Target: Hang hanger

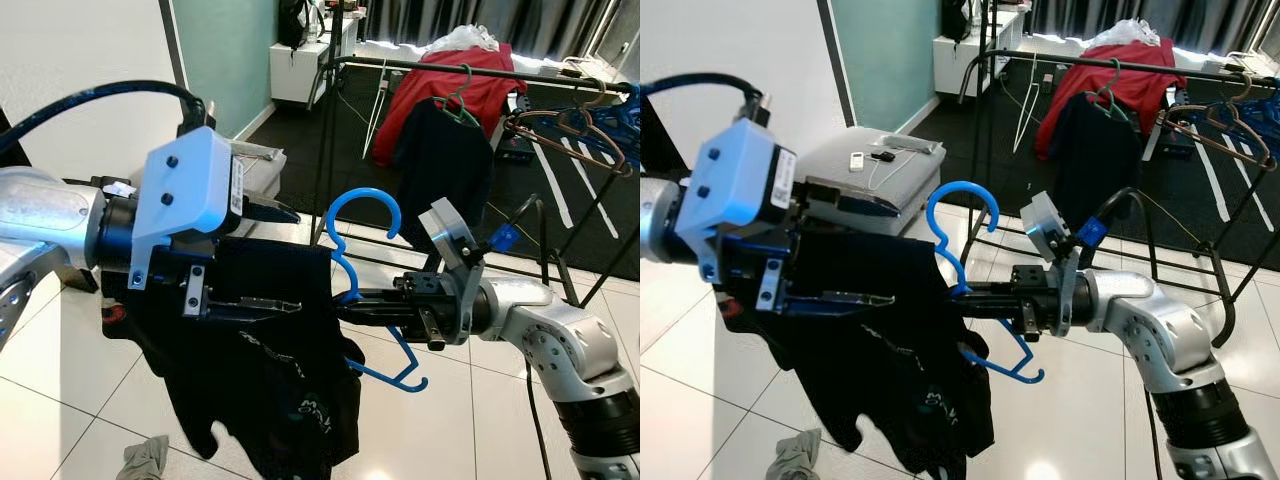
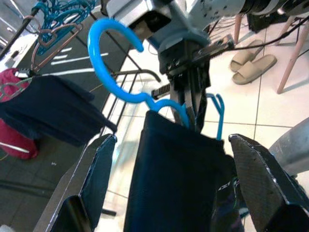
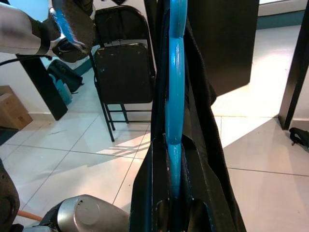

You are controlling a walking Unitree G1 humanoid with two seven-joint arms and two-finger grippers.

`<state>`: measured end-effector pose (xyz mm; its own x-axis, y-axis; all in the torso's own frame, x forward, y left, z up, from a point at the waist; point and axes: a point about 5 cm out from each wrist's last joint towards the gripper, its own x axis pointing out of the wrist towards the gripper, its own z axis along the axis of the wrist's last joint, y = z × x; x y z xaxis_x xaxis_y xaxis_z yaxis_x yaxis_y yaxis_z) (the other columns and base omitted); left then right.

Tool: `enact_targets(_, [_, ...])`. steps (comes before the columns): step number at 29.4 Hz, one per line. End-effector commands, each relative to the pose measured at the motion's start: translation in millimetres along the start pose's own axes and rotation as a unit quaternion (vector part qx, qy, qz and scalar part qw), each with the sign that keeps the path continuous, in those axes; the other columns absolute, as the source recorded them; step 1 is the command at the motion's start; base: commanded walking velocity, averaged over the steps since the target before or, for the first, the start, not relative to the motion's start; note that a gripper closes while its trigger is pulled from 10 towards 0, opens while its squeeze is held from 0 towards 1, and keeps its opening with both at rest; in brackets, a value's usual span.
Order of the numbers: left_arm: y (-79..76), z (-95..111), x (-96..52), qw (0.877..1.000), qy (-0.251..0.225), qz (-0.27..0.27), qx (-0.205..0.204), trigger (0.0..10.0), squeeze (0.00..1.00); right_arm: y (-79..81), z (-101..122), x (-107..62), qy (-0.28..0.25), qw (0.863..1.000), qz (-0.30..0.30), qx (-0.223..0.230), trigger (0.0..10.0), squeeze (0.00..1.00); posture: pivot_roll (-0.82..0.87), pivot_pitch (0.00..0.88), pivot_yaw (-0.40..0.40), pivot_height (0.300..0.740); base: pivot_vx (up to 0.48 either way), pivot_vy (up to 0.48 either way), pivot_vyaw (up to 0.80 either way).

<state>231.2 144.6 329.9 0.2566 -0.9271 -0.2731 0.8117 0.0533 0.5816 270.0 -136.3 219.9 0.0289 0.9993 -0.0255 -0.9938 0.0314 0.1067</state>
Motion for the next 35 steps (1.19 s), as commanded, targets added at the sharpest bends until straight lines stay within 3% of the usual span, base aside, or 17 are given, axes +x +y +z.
enact_targets(1, [0.5,-5,0.2,1.0,0.021,0.006,0.002,10.0,0.0,5.8,7,3.9,-0.006,1.0,0.025,-0.017,10.0,0.0,0.03,0.0,-0.018,0.74,0.0,0.0,0.0])
enact_targets(7, [6.7,-6,0.1,0.999,0.022,0.029,0.005,10.0,0.0,7.0,8,4.0,-0.006,0.999,0.029,-0.019,10.0,0.0,0.03,0.0,-0.018,0.74,0.0,0.0,0.0])
enact_targets(8, [6.0,-11,-0.9,0.999,0.047,0.025,0.002,8.3,0.0,7.5,9,3.7,-0.006,0.999,0.03,-0.021,10.0,0.0,0.03,0.0,-0.017,0.74,0.0,0.0,0.0])
enact_targets(10, [5.8,-12,-1.2,0.998,0.054,0.024,0.002,8.3,0.0,7.6,10,3.6,-0.006,0.999,0.03,-0.021,10.0,0.0,0.03,0.0,-0.017,0.74,0.0,0.0,0.0])
enact_targets(11, [4.9,-14,-1.5,0.998,0.059,0.02,-0.004,0.0,0.0,7.8,10,3.6,-0.007,0.999,0.031,-0.022,10.0,0.0,0.03,0.0,-0.017,0.74,0.0,0.0,0.0])
enact_targets(21, [-10.0,-29,-6.6,0.995,0.097,-0.018,-0.029,0.0,0.0,9.0,11,2.5,-0.007,0.999,0.033,-0.025,10.0,0.0,0.03,0.0,-0.019,0.74,0.0,0.0,0.0])
enact_targets(30, [-14.6,-35,-6.4,0.994,0.099,-0.033,-0.04,0.0,0.0,8.6,11,2.4,-0.003,0.999,0.032,-0.03,10.0,0.0,0.03,0.0,-0.019,0.74,0.0,0.0,0.0])
enact_targets(35, [-15.3,-37,-6.8,0.994,0.096,-0.036,-0.045,0.0,0.0,-0.1,10,1.9,0.016,0.998,-0.009,-0.068,10.0,0.0,0.03,0.0,-0.019,0.74,0.0,0.0,0.0])
